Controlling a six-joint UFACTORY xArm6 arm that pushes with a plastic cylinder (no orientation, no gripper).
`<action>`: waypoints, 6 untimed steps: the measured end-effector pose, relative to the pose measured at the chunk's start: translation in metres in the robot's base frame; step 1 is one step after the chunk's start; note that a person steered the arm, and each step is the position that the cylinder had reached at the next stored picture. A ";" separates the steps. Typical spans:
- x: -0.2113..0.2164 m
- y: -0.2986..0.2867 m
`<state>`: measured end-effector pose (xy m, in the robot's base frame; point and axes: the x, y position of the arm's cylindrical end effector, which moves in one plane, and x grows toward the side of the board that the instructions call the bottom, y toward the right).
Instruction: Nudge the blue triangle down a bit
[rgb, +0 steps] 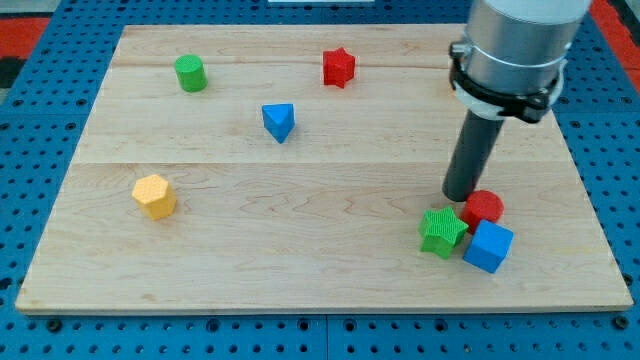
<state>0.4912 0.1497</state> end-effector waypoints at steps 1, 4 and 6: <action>-0.005 -0.010; -0.083 -0.088; -0.113 -0.136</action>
<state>0.3781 0.0134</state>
